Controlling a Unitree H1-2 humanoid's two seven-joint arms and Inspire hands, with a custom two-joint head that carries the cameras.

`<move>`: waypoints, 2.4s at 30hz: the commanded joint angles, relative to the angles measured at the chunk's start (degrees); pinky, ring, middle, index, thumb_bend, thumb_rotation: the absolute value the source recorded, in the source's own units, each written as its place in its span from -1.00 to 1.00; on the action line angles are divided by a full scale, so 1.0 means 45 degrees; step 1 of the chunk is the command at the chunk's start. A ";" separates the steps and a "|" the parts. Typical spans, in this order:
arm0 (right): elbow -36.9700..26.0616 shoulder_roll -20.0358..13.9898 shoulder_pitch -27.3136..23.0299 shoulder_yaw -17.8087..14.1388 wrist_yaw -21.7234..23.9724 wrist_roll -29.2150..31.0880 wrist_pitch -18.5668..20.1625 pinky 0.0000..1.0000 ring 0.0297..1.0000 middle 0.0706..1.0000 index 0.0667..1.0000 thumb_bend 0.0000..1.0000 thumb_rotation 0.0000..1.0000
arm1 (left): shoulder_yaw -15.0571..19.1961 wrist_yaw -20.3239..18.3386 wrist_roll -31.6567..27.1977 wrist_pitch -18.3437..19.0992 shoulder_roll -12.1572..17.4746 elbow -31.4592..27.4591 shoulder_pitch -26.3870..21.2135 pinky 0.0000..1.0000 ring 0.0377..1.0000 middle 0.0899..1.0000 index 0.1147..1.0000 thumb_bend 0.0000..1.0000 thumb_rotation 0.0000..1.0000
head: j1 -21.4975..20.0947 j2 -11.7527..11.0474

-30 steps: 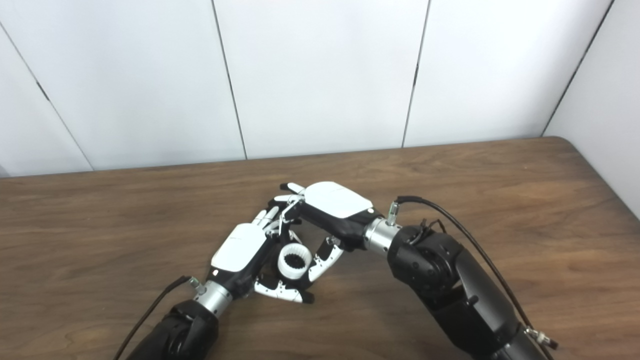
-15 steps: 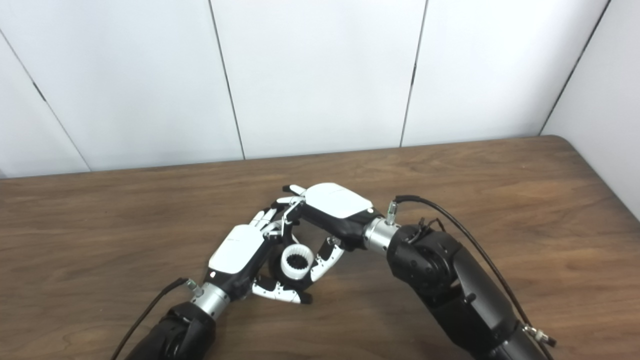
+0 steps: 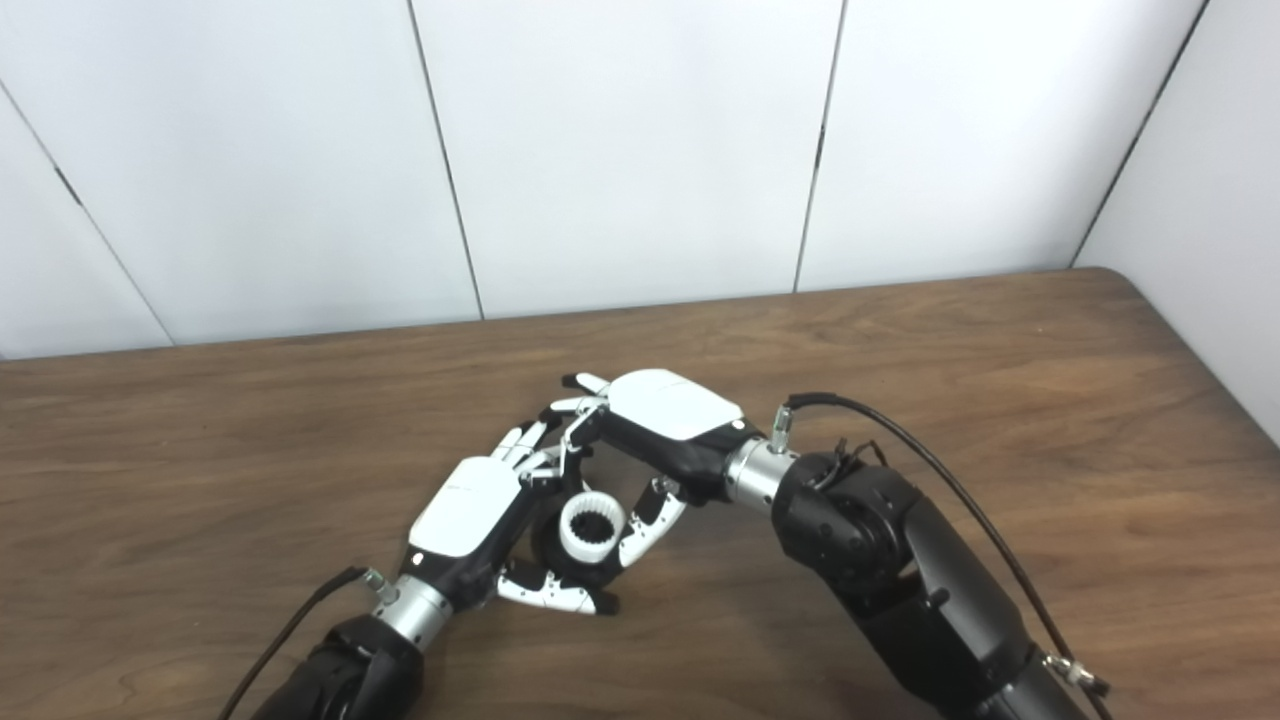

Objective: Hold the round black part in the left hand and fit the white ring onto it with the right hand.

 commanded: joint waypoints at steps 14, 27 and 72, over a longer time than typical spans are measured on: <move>0.0249 0.0293 -0.0417 0.0239 -0.0344 0.0106 -0.0744 -1.00 1.00 0.77 -0.12 0.04 -0.74 | -0.0538 -0.0964 0.0328 0.0746 0.0191 0.0161 0.1044 1.00 1.00 0.73 -0.17 0.04 -0.90 | 0.0228 0.0016; 0.0510 0.0303 -0.0567 0.0291 -0.0438 0.0072 -0.1015 -1.00 1.00 0.76 -0.12 0.04 -0.74 | -0.0514 -0.1005 0.0294 0.0766 0.0313 -0.0048 0.1180 1.00 1.00 0.73 -0.18 0.04 -0.90 | 0.0144 0.0004; 0.0011 0.0316 0.0016 -0.0779 -0.0586 0.0714 -0.0188 -1.00 1.00 0.78 -0.13 0.04 -0.75 | -0.0408 -0.0827 0.0229 0.0439 0.0515 0.0465 0.0986 1.00 0.99 0.70 -0.18 0.04 -0.90 | -0.0125 -0.0136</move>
